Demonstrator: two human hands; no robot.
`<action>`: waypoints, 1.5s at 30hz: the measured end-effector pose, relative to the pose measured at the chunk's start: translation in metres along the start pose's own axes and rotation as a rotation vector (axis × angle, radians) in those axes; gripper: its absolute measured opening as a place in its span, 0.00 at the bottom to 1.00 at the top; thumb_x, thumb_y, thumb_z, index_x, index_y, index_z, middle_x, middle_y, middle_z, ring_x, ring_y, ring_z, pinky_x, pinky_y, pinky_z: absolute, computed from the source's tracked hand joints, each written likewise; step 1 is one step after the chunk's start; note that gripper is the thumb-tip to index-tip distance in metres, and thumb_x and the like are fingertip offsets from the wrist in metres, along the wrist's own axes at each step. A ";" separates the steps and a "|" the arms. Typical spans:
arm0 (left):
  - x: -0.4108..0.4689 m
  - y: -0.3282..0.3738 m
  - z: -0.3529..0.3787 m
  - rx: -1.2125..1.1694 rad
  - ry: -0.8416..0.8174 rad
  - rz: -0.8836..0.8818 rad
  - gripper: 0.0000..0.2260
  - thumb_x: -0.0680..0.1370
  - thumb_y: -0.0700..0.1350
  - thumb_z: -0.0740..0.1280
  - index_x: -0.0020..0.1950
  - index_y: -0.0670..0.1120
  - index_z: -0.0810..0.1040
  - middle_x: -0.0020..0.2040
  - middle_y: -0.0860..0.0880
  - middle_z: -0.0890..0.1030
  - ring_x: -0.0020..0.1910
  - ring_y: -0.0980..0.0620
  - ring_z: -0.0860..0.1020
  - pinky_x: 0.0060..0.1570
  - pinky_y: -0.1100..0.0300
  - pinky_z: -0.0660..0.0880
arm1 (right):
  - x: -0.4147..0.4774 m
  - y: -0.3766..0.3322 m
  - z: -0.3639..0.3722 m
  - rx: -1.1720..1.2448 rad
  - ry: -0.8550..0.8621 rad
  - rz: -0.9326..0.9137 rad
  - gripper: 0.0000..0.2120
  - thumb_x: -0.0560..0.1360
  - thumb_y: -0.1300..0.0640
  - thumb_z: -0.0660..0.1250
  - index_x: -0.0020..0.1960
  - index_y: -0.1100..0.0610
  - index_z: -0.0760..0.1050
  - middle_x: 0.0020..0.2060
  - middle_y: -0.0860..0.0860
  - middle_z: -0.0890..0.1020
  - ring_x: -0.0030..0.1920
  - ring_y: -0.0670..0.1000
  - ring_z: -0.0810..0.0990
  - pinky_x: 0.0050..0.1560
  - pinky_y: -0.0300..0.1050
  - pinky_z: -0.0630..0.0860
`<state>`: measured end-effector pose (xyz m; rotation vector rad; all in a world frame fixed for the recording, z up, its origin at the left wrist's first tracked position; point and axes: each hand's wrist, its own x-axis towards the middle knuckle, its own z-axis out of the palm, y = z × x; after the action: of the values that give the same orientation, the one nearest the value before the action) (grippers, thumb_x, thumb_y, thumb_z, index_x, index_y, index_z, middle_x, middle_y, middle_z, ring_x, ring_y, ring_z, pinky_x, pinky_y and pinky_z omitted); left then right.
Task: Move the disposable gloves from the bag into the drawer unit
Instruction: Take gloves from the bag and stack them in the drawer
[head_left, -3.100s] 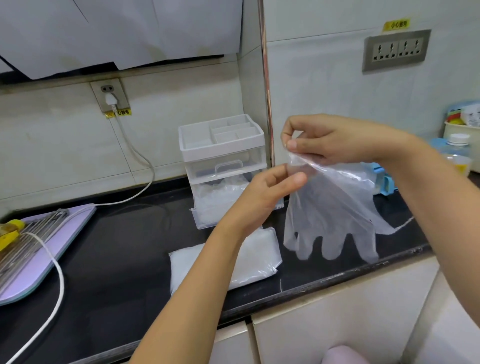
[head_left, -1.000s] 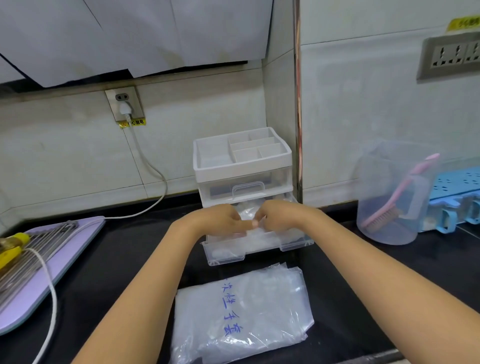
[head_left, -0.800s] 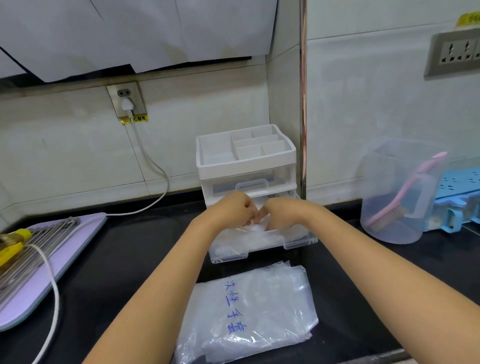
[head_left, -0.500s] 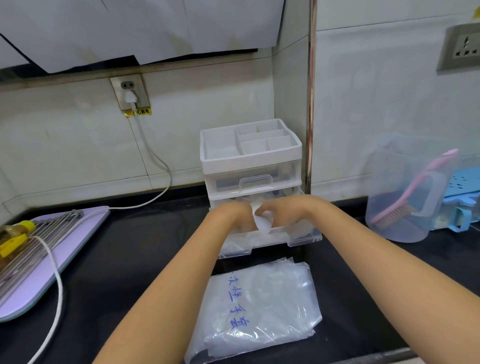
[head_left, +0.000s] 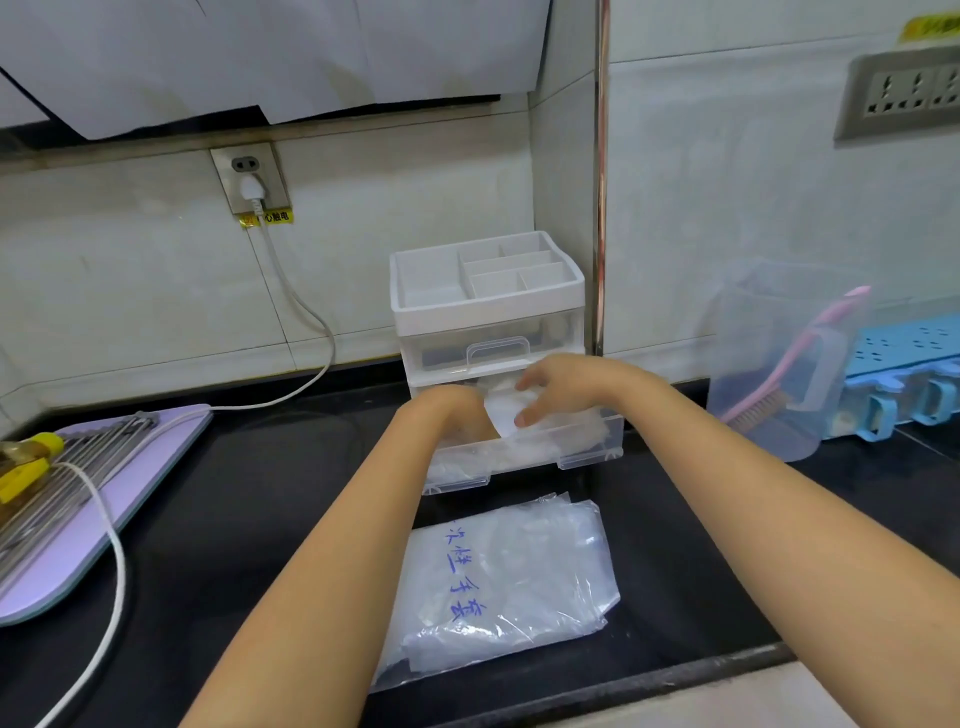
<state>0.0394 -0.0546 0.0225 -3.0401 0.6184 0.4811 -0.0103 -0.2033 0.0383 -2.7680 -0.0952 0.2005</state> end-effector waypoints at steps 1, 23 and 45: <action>-0.001 -0.001 0.001 -0.044 0.025 0.018 0.26 0.76 0.57 0.65 0.72 0.49 0.66 0.68 0.49 0.72 0.60 0.47 0.72 0.62 0.53 0.70 | -0.008 0.003 -0.002 0.086 0.081 -0.036 0.27 0.74 0.48 0.70 0.70 0.53 0.69 0.67 0.48 0.73 0.63 0.50 0.73 0.61 0.42 0.68; -0.099 0.043 0.106 -0.569 0.323 0.324 0.14 0.77 0.50 0.67 0.62 0.51 0.77 0.63 0.55 0.76 0.63 0.57 0.72 0.62 0.63 0.67 | -0.069 0.068 0.119 0.507 0.357 0.195 0.10 0.77 0.53 0.66 0.55 0.52 0.82 0.52 0.47 0.82 0.54 0.47 0.77 0.54 0.40 0.71; -0.087 0.062 0.147 -0.286 0.269 0.352 0.21 0.82 0.46 0.55 0.75 0.44 0.62 0.75 0.45 0.64 0.71 0.47 0.65 0.69 0.58 0.61 | -0.095 0.071 0.128 1.104 0.795 0.393 0.11 0.76 0.65 0.56 0.47 0.70 0.76 0.46 0.66 0.79 0.42 0.53 0.74 0.45 0.49 0.73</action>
<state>-0.1041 -0.0690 -0.0879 -3.3025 1.2083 0.1699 -0.1207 -0.2333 -0.0933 -1.5657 0.5800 -0.5808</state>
